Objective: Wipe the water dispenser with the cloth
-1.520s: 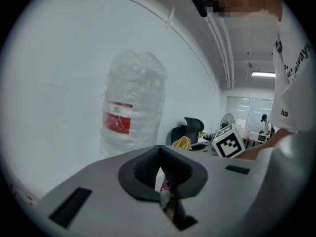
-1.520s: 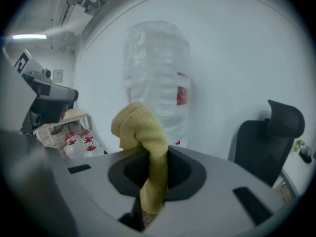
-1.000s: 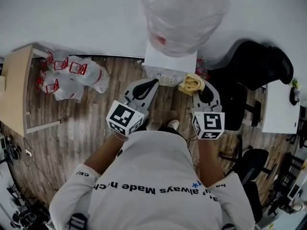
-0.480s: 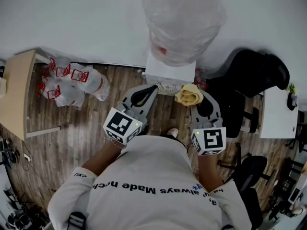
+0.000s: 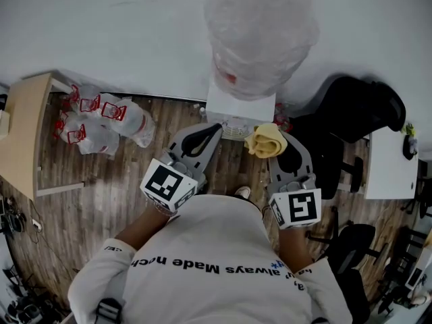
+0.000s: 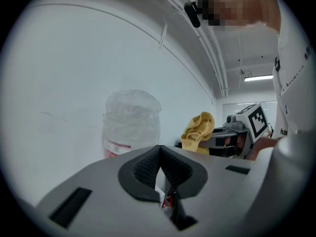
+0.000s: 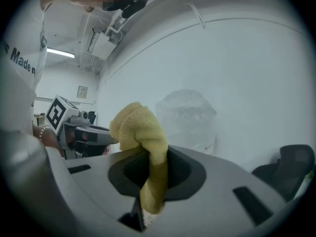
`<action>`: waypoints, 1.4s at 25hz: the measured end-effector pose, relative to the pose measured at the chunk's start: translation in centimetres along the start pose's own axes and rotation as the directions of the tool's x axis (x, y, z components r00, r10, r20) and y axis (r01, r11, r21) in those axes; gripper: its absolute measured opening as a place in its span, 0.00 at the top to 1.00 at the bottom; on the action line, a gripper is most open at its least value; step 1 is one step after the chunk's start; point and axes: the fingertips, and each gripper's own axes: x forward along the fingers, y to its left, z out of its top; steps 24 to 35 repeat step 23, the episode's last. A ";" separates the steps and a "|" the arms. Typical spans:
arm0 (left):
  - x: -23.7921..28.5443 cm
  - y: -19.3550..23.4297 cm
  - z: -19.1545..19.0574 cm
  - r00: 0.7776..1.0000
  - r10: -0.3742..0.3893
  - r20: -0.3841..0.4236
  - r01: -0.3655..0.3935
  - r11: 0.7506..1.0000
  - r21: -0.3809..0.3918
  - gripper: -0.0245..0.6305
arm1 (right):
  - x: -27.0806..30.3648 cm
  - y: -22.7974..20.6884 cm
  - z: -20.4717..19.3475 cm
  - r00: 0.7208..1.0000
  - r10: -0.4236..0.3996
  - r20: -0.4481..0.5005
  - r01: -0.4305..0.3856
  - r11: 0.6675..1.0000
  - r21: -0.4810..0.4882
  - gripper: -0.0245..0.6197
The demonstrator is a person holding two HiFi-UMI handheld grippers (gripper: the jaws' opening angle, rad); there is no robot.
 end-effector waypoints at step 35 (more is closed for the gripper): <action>-0.9 1.3 0.2 1.000 -0.011 0.018 0.011 1.000 -0.023 0.94 | 1.1 1.2 0.7 1.000 -0.001 0.000 0.001 1.000 0.007 0.87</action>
